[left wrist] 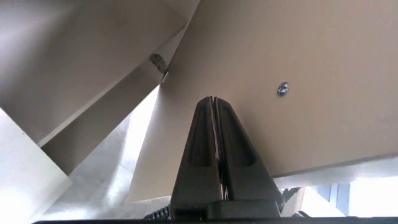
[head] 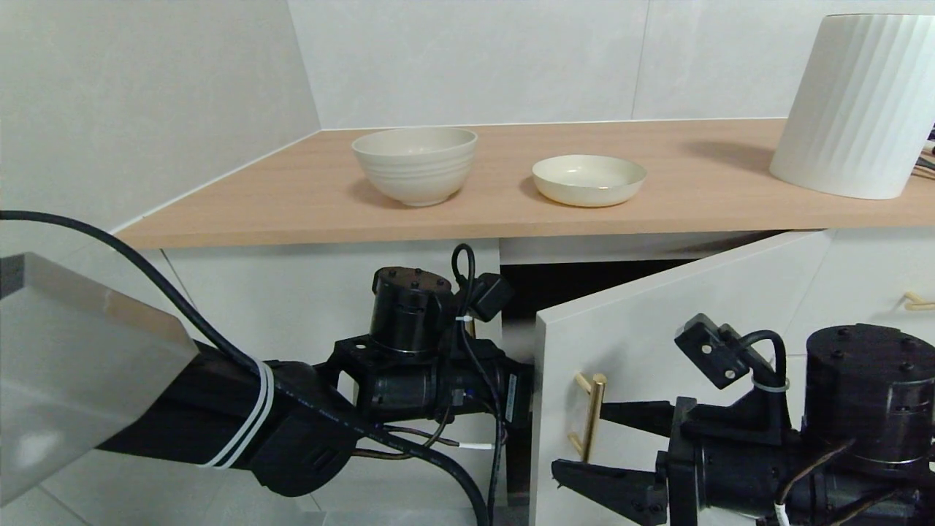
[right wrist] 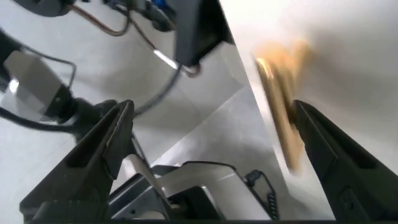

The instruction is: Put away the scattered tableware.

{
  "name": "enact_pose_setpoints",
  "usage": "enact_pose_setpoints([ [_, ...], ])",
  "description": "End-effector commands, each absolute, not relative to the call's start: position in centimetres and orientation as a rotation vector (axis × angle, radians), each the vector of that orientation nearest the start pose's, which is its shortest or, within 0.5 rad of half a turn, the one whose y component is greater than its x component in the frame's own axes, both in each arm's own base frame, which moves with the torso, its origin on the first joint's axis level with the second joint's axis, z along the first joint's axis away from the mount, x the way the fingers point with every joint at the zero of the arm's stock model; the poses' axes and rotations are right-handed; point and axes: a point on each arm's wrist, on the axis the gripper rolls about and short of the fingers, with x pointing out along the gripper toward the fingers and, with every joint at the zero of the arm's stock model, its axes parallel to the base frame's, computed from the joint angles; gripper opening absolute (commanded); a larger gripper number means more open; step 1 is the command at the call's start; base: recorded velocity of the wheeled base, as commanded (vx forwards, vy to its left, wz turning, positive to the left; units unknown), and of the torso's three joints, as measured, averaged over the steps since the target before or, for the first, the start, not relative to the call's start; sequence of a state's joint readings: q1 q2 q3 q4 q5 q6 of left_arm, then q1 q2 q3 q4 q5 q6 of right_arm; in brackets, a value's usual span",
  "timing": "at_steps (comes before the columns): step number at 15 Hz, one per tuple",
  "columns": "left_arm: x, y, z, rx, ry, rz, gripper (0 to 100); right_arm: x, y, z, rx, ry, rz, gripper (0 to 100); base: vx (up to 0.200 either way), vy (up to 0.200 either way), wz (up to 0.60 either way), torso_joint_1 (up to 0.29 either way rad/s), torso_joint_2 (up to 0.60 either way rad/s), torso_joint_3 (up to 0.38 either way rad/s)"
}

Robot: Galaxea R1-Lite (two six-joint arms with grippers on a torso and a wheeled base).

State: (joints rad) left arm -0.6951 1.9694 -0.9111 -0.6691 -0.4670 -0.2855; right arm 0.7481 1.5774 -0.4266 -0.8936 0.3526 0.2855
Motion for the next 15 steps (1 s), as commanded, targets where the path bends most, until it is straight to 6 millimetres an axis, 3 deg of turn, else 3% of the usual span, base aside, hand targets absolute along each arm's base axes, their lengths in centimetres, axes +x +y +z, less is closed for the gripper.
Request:
enact_pose_setpoints([
  [1,26.9,-24.1,12.7,-0.202,0.56,-1.091,0,16.7,15.2,14.7,0.206,0.406,0.992,100,0.0,0.0,0.0,0.0,0.0,0.0],
  [5,26.6,-24.5,12.4,-0.197,0.568,-1.101,0,14.7,12.6,15.4,0.208,0.39,0.96,100,0.0,0.0,0.0,0.0,0.0,0.0],
  [7,26.1,-24.8,12.4,-0.194,0.573,-1.114,0,12.4,11.8,15.0,0.036,0.432,0.881,100,0.0,0.0,0.0,0.0,0.0,0.0],
  [9,26.0,-24.9,12.4,-0.193,0.573,-1.117,0,10.7,11.0,15.8,0.03,0.399,0.858,100,0.0,0.0,0.0,0.0,0.0,0.0],
  [15,26.0,-25.2,11.8,-0.19,0.592,-1.118,0,10.1,10.5,16.2,0.049,0.4,0.863,100,-0.033,0.0,0.0,0.0,0.0,0.0],
])
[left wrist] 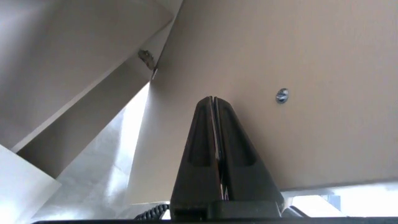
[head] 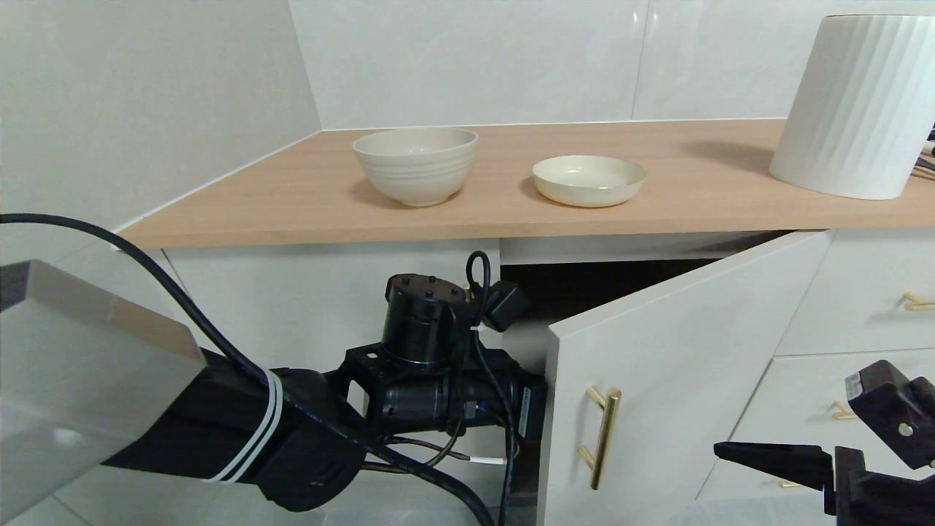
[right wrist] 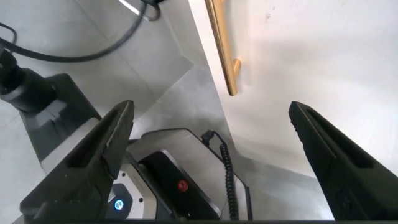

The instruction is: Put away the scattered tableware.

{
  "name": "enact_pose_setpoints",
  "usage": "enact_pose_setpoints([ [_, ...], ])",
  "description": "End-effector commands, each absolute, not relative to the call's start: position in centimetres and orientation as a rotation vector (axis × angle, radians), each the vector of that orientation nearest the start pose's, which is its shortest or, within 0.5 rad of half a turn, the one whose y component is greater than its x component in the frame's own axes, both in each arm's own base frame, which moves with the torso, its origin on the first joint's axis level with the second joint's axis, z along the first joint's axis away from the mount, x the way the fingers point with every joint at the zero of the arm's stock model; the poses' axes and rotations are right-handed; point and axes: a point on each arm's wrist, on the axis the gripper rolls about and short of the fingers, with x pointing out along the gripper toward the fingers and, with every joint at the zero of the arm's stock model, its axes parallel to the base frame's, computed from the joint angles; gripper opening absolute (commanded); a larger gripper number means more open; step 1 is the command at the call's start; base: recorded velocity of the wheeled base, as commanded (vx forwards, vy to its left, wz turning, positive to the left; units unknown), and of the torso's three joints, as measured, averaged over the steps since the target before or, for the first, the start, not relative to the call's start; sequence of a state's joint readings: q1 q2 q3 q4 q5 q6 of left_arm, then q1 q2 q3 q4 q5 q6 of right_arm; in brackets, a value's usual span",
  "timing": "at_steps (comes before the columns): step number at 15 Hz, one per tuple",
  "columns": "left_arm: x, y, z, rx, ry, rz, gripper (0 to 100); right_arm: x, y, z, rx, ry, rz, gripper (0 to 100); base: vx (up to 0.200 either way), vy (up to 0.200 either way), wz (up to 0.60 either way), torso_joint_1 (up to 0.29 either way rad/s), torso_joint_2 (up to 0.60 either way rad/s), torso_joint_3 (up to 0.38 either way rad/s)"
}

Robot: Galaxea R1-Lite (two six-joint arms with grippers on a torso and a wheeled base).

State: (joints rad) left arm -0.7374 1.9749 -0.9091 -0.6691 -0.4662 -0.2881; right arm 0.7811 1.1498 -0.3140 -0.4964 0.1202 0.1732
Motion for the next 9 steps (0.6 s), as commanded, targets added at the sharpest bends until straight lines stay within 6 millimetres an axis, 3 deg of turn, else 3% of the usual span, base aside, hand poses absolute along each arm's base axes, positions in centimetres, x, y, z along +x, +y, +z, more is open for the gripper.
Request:
enact_pose_setpoints([
  [1,25.9,-25.4,11.7,-0.188,0.595,-1.124,0,10.1,10.5,16.1,0.048,0.403,0.863,100,-0.2,0.0,0.0,0.002,0.0,0.002],
  [3,25.9,-25.4,11.7,-0.188,0.597,-1.125,0,10.1,10.5,16.1,0.048,0.403,0.863,100,-0.2,0.0,0.0,0.015,0.0,-0.002],
  [9,26.6,-26.2,10.5,-0.186,0.598,-1.123,0,10.0,10.3,16.4,0.053,0.388,0.863,100,0.0,0.0,0.0,0.0,0.0,0.0],
])
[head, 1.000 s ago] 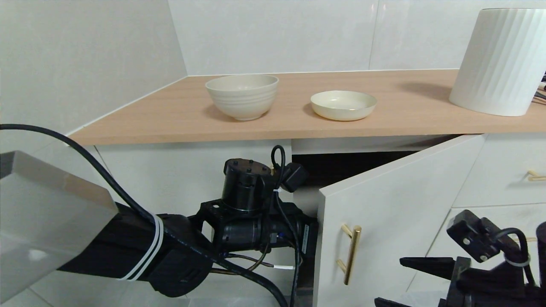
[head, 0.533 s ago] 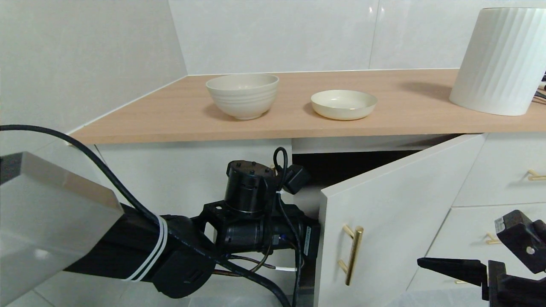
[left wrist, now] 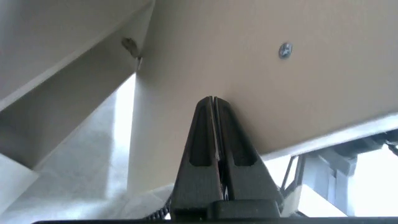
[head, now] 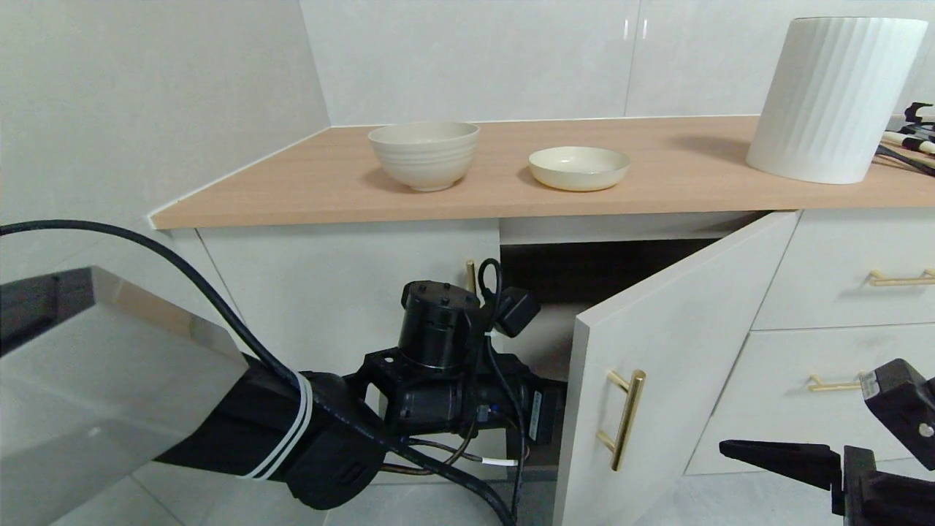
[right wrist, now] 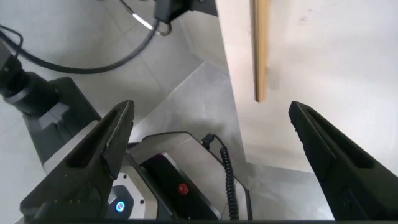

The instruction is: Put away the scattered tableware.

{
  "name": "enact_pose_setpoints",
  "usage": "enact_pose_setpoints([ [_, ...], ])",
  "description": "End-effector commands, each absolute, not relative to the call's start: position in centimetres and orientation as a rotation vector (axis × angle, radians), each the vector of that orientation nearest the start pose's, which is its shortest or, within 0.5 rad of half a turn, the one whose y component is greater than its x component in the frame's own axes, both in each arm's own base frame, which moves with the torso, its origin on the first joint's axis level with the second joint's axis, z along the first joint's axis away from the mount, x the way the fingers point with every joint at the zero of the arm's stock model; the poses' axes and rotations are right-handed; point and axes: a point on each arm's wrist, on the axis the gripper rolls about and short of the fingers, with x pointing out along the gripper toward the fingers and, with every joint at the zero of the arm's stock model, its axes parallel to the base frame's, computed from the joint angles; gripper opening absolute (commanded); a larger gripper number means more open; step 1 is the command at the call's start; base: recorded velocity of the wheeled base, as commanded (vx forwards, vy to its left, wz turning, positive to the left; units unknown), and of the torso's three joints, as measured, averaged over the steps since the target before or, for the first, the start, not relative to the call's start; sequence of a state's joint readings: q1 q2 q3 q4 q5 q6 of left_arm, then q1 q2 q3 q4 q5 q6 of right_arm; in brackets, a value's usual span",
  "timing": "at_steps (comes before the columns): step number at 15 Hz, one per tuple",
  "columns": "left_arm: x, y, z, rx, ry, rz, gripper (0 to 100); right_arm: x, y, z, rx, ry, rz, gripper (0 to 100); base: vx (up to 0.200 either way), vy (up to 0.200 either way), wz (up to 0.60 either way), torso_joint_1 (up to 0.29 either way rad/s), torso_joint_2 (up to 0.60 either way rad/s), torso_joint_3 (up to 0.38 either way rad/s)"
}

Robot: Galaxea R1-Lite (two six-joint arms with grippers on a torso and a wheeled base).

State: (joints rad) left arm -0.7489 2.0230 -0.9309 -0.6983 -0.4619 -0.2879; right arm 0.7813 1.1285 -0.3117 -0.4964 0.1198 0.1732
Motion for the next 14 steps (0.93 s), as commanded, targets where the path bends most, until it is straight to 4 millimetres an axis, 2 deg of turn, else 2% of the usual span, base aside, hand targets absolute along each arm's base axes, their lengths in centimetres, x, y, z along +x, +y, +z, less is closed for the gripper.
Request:
enact_pose_setpoints([
  [1,26.7,-26.2,10.4,-0.184,0.596,-1.119,0,9.9,10.2,16.5,0.056,0.381,0.866,100,0.0,0.0,0.0,0.0,0.0,0.0],
  [3,26.5,-27.1,10.7,-0.175,0.571,-1.096,0,9.9,10.2,16.7,0.059,0.372,0.866,100,0.0,0.0,0.0,0.0,0.0,0.0],
  [4,26.5,-27.5,10.9,-0.173,0.565,-1.101,0,9.8,10.1,16.7,0.061,0.366,0.867,100,-0.2,0.0,0.0,0.002,0.01,0.002],
  [5,26.5,-27.8,10.8,-0.171,0.567,-1.105,0,9.8,10.1,16.8,0.06,0.364,0.867,100,-0.2,0.0,0.0,0.002,0.0,0.002],
  [7,27.0,-28.9,10.1,-0.166,0.565,-1.102,0,9.5,9.8,17.5,0.076,0.323,0.869,100,0.0,0.0,0.0,0.0,0.0,0.0],
  [11,26.9,-29.3,10.1,-0.158,0.55,-1.055,0,9.0,8.7,19.5,0.114,0.221,0.842,100,0.0,0.0,0.0,0.0,0.0,0.0],
  [14,25.4,-29.9,11.5,-0.174,0.519,-1.014,0,8.0,7.4,21.8,0.134,0.169,0.823,100,0.0,0.0,0.0,0.0,0.0,0.0],
])
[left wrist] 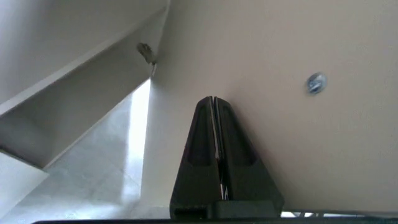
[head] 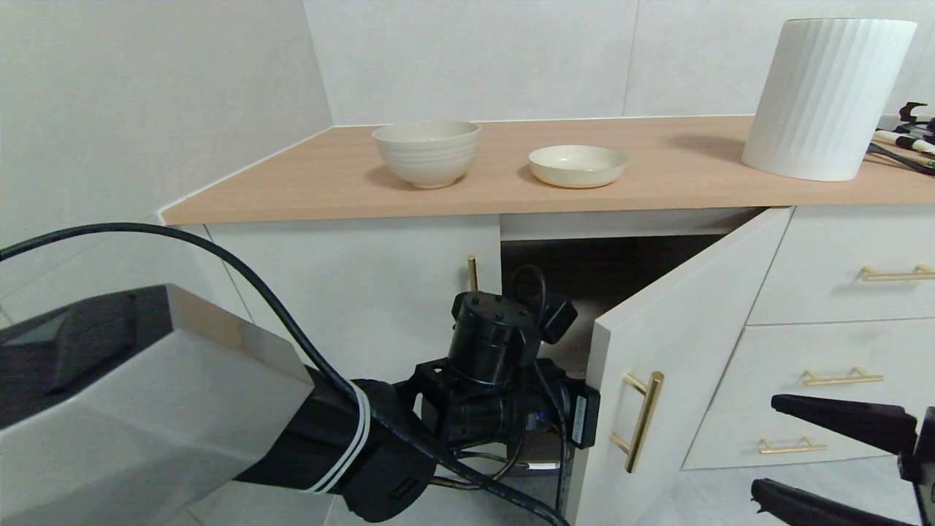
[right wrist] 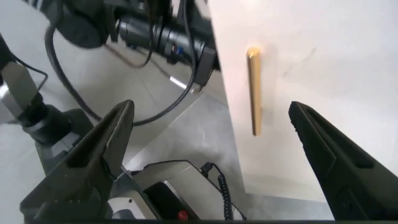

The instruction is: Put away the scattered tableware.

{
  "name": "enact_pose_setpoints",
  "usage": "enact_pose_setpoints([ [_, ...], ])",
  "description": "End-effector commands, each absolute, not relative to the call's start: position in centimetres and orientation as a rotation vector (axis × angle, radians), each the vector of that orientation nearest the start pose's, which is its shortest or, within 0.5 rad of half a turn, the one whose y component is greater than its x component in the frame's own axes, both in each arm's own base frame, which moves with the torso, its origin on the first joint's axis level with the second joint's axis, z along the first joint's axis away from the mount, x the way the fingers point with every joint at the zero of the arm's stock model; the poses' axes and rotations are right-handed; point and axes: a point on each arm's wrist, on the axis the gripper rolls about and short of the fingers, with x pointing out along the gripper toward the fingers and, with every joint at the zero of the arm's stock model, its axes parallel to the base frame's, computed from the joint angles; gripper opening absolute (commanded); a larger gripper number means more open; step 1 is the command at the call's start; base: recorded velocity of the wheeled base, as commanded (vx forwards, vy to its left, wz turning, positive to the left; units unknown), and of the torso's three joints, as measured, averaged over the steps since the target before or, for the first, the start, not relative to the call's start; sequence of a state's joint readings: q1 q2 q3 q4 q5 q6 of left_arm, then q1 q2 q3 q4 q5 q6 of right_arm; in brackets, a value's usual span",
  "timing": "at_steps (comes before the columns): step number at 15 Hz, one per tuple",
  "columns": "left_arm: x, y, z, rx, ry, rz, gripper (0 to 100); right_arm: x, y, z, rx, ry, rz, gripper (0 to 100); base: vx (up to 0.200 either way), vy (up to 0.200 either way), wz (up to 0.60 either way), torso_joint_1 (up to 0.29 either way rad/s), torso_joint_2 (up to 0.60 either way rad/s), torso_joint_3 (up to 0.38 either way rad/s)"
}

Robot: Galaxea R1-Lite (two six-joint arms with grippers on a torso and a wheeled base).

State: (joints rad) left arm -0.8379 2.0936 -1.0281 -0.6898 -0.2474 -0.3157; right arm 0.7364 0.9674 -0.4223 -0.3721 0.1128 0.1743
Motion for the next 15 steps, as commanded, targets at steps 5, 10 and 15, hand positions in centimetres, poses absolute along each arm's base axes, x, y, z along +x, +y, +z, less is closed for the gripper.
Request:
enact_pose_setpoints([
  [5,20.8,-30.4,13.3,-0.159,0.514,-1.114,0,6.4,5.8,23.9,0.154,0.107,0.821,100,0.0,0.0,0.0,0.0,0.0,0.0],
  [10,19.4,-32.5,12.7,-0.14,0.529,-1.171,0,5.8,5.3,24.8,0.168,0.063,0.825,100,0.0,0.0,0.0,0.0,0.0,0.0],
  [15,18.5,-34.8,12.5,-0.136,0.515,-1.224,0,5.3,4.9,25.6,0.177,0.03,0.831,100,0.0,0.0,0.0,0.0,0.0,0.0],
])
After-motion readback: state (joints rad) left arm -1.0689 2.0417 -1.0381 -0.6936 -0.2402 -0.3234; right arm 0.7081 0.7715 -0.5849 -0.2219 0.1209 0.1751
